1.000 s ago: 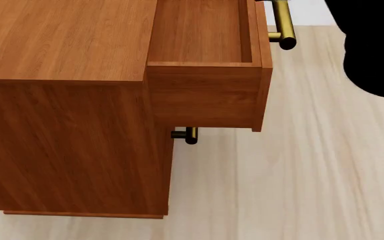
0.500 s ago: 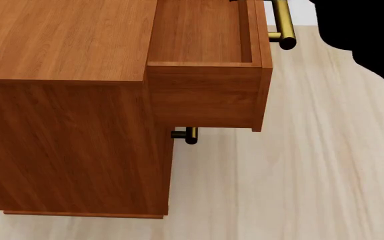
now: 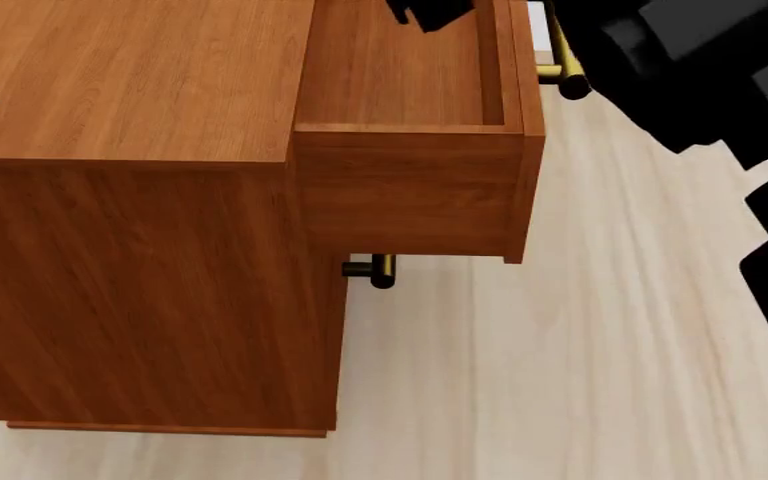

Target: Close the bottom drawer of the cabinet and open the top drawer.

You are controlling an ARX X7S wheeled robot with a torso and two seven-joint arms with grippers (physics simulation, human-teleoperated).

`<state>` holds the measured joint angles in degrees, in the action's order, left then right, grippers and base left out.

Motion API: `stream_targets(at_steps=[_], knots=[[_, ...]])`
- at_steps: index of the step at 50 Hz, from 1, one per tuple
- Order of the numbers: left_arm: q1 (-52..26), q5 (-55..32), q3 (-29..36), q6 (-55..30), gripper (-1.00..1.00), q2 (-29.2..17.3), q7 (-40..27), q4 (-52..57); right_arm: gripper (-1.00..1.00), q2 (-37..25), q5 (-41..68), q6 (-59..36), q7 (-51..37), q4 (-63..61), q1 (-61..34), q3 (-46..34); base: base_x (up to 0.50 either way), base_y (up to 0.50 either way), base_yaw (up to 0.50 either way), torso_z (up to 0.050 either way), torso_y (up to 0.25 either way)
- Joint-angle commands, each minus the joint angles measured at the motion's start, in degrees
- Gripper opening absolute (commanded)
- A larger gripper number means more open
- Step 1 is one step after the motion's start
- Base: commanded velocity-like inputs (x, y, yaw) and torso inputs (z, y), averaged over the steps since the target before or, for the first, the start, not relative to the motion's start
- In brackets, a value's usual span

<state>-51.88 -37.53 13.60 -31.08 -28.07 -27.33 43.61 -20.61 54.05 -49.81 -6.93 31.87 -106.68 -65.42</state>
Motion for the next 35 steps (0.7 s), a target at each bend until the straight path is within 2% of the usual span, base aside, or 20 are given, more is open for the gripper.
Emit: stream_targets(at_steps=[1,19,35], knots=[[0.0,0.0,0.0,0.3,1.0,-0.2,0.0,-0.3,1.0,3.4,-2.7,1.7,4.1,5.3,-0.1,-2.7,0.0,0.0,0.0,0.0,0.0],[0.4,0.2,0.1,1.1,1.0,-0.4,0.2,-0.7,1.0,9.3,-7.3,3.8,10.6,15.1,0.9,-8.2,0.0,0.0,0.0,0.0,0.0],[0.4,-0.2,0.1,1.1,1.0,-0.5,-0.1,-0.6,1.0,9.9,-8.1,3.4,12.0,17.3,2.0,-9.5,0.0,0.0,0.0,0.0,0.0]])
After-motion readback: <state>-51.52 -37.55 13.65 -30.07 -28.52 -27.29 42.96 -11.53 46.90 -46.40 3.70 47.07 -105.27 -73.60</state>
